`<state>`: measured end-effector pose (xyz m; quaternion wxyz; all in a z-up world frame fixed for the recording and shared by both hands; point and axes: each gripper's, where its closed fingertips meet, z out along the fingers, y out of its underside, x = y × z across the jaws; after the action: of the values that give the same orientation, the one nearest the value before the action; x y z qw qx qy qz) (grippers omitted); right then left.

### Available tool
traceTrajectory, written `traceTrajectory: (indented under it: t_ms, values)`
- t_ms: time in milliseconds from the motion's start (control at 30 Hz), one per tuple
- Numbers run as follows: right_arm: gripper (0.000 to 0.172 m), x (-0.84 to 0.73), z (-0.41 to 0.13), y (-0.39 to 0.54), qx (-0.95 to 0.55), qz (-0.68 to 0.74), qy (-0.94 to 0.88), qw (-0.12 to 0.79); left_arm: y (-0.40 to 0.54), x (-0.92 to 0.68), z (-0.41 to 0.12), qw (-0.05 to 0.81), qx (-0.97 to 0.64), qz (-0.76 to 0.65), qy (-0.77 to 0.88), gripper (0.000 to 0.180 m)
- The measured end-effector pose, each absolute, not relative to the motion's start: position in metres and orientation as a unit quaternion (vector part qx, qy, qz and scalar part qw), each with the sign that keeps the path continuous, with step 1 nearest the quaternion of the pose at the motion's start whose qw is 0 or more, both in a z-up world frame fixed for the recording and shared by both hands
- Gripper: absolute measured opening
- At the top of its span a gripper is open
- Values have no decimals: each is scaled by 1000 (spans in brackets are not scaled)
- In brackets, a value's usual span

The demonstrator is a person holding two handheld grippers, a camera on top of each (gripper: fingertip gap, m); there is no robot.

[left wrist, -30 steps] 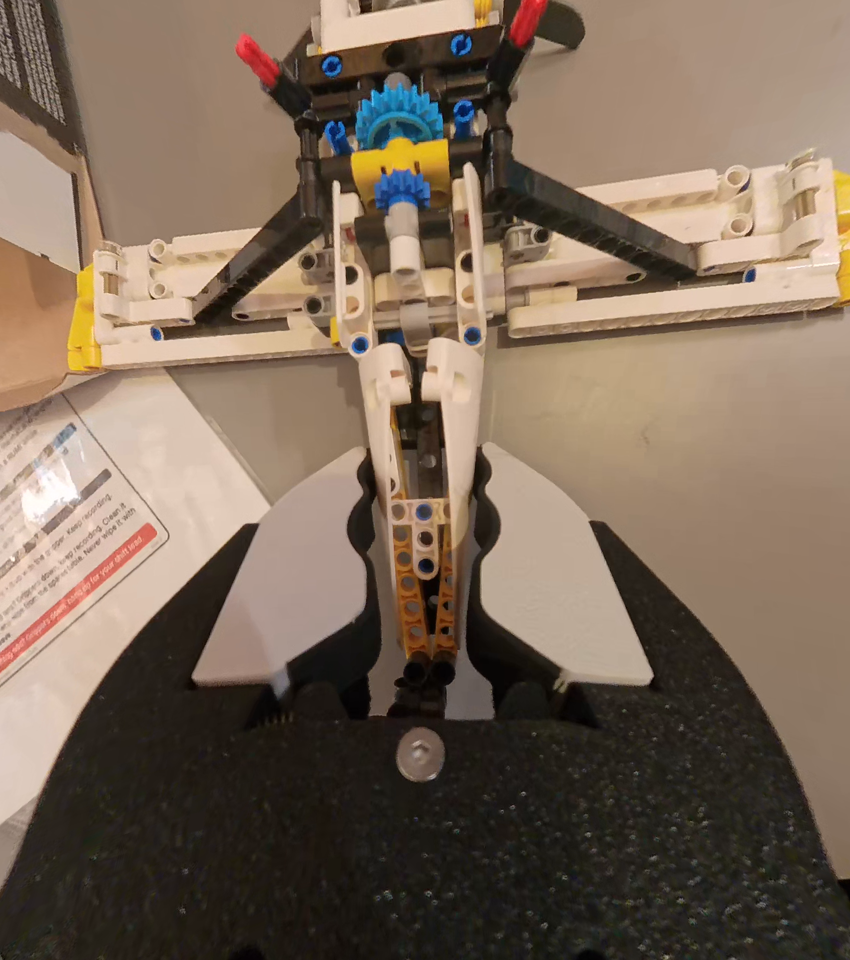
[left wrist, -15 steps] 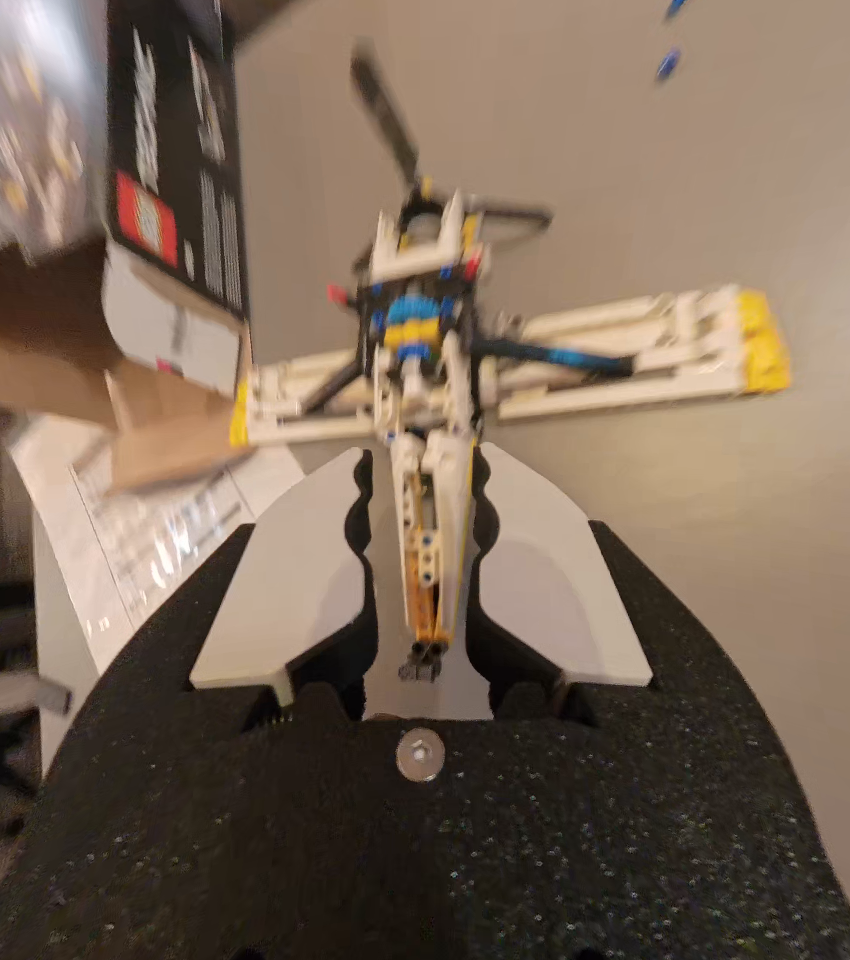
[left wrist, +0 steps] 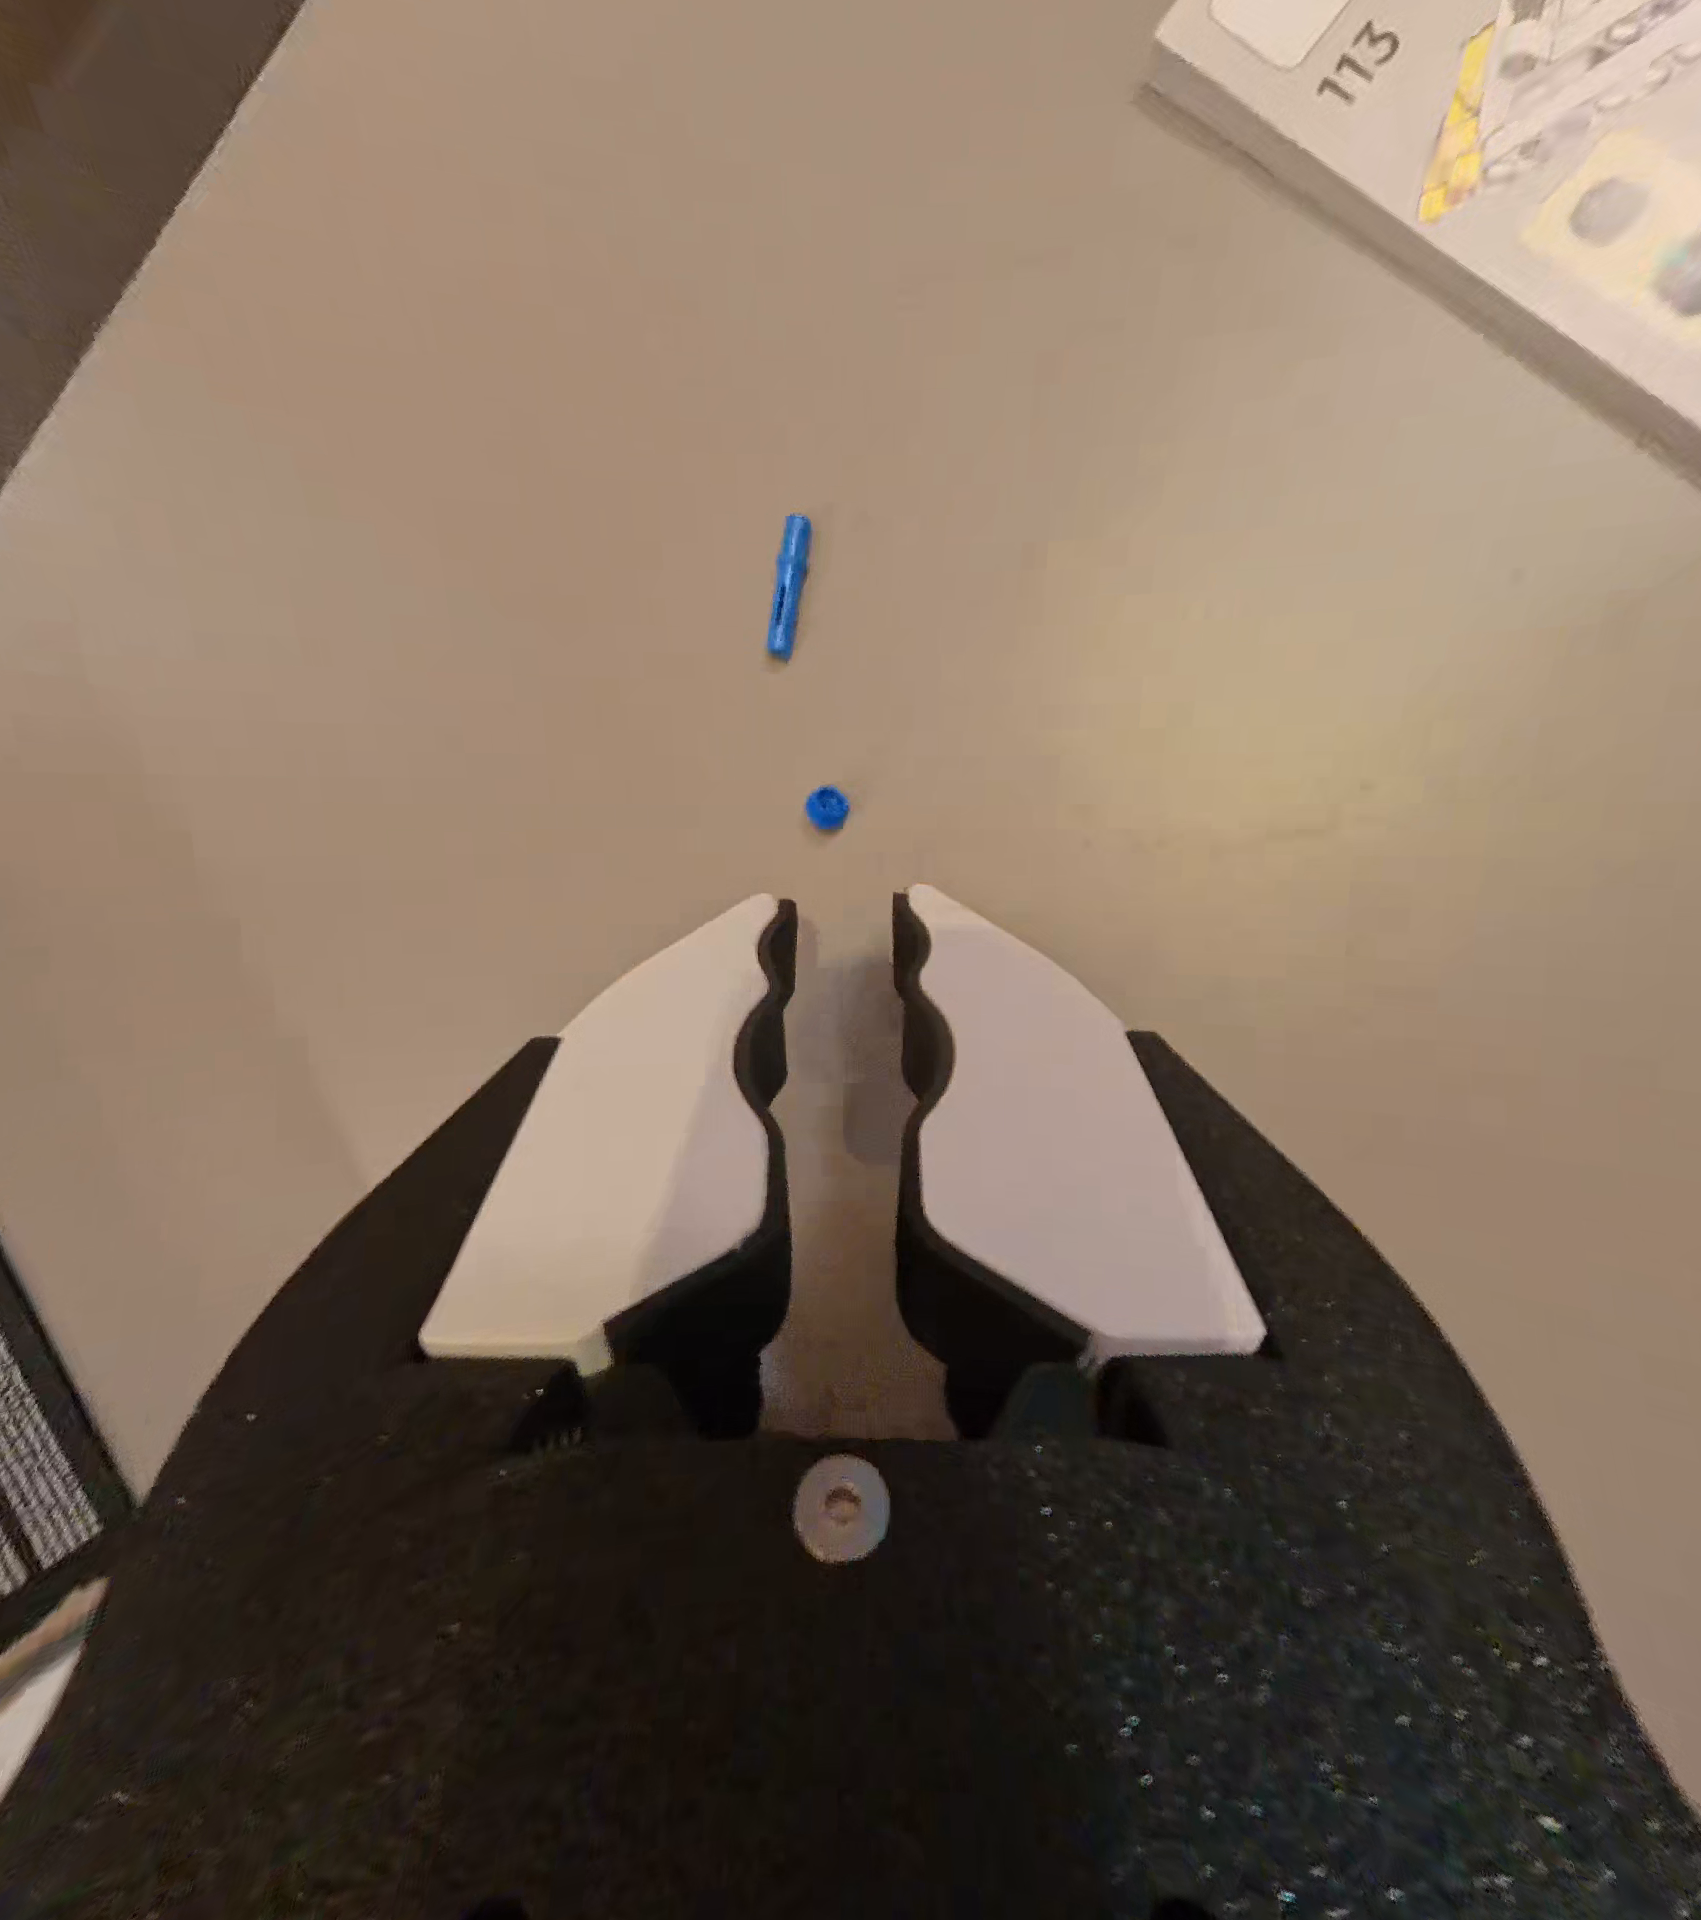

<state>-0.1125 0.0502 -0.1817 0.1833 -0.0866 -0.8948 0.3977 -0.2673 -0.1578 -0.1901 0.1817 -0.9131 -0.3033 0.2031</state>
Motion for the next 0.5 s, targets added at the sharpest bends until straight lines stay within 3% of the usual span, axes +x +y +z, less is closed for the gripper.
traceTrajectory:
  t_ms: [233,500]
  values:
    - [30,-109,-181,50,-75,402,-895,179,-151,-282,-198,188,-910,199,-310,1]
    - [30,-109,-182,50,-75,401,-895,180,-138,-300,-198,198,-910,201,-305,0]
